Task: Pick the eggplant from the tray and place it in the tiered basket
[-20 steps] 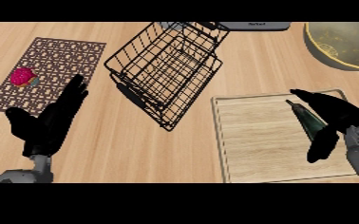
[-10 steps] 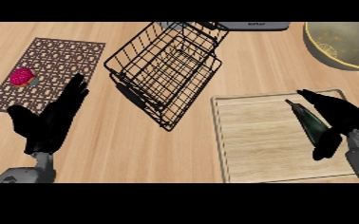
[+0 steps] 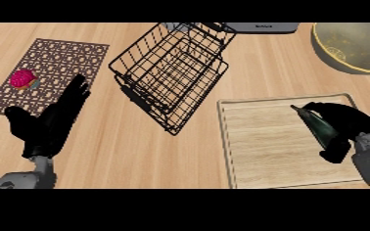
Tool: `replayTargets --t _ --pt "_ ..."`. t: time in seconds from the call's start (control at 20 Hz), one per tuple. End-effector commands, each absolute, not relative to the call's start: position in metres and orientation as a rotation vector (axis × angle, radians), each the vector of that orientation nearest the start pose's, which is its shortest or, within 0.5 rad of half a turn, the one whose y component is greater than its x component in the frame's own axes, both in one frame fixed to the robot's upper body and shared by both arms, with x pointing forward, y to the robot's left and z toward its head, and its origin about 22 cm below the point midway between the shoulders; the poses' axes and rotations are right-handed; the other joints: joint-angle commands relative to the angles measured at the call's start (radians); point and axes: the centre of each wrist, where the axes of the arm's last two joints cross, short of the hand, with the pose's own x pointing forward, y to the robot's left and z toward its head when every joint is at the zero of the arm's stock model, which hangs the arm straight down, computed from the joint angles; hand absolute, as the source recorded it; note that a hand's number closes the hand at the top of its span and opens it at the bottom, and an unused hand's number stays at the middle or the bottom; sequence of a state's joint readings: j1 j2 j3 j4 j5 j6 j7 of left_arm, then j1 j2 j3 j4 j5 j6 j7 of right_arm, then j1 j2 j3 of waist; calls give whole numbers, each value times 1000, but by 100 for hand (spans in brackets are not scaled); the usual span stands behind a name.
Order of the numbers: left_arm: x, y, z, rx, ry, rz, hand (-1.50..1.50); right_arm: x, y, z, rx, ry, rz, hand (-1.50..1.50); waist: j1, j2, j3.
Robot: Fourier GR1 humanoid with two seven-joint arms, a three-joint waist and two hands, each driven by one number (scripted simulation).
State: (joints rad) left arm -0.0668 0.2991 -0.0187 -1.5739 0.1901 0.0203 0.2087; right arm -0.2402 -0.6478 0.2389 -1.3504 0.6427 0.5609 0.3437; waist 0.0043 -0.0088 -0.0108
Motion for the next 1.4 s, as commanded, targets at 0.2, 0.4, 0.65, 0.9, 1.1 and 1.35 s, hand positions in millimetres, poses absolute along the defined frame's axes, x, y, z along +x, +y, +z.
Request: replayTargets --t 0.2,0.4,0.65,0.9,1.1,1.35 --pt "259 286 20 69 -1427 -97 0 280 -312 30 -716 -652 1458 150 -6 9 11" --pt "243 295 25 93 -1400 -52 0 230 -297 27 -927 -681 1153 150 -40 -5 10" --pt "242 293 29 107 -1406 -28 0 182 -269 44 -1139 -818 946 150 -62 -10 10" --pt "238 301 35 114 -1412 -59 0 167 -250 79 -1303 -1139 719 150 -46 -11 11" --pt "248 304 26 110 -1402 -66 0 157 -228 128 -1232 -1437 484 150 -44 -2 10" --pt "248 296 30 73 -1420 -72 0 118 -205 163 -1188 -1589 411 150 -19 4 10"
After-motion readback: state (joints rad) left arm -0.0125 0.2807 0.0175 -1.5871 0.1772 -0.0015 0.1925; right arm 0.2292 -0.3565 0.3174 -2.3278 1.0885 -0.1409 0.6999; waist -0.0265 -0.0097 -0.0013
